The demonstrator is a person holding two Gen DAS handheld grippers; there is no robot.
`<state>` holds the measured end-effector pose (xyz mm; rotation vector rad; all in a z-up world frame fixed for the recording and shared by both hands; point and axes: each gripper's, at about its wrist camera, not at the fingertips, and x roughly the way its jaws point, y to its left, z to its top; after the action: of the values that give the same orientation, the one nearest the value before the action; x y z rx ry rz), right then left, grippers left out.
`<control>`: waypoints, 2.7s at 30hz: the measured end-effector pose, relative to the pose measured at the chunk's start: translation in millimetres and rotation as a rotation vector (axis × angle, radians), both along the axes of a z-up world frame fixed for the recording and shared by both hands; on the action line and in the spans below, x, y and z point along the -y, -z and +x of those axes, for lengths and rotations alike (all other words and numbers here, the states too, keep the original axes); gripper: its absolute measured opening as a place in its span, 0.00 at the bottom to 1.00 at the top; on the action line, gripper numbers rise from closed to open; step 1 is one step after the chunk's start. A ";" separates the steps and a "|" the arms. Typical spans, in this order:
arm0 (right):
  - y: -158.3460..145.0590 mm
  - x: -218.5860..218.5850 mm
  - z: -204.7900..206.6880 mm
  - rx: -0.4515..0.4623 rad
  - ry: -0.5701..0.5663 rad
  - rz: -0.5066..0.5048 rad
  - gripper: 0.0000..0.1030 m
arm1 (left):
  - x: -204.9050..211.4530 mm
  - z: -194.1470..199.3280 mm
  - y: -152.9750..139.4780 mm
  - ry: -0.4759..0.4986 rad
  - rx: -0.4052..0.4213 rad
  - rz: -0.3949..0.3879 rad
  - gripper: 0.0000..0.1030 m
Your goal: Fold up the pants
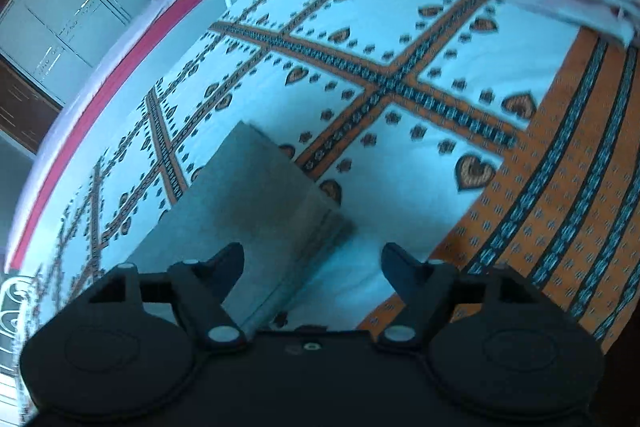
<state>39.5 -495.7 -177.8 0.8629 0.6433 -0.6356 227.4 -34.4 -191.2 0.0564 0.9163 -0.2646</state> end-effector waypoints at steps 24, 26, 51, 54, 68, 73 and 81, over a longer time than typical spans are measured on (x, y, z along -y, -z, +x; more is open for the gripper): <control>10.1 -22.3 9.1 0.093 -0.065 0.036 0.94 | 34.0 -34.5 -24.9 0.010 0.012 0.001 1.00; 6.1 -21.9 8.3 0.073 -0.087 0.036 0.91 | 42.2 -35.7 -25.4 0.047 0.015 0.020 1.00; -3.5 -12.3 17.4 -0.009 -0.096 -0.106 0.22 | 54.3 -28.0 -6.8 0.045 -0.012 0.030 1.00; -0.9 -4.5 1.9 0.003 0.004 -0.067 0.23 | 51.5 -28.1 -6.7 0.048 -0.015 0.023 1.00; -10.4 -16.8 7.2 0.161 -0.092 -0.041 0.00 | 51.2 -28.9 -4.9 0.042 -0.006 0.019 1.00; 12.9 -1.1 13.2 0.134 -0.035 0.100 0.11 | 49.6 -29.3 -5.0 0.043 -0.002 0.017 1.00; -36.9 -11.6 40.5 0.322 -0.114 -0.030 0.00 | 49.9 -28.3 -5.1 0.044 -0.005 0.018 1.00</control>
<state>80.0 -484.1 -140.9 0.8706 0.3875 -0.3915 199.2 -84.3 -186.1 0.0925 0.9236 -0.2974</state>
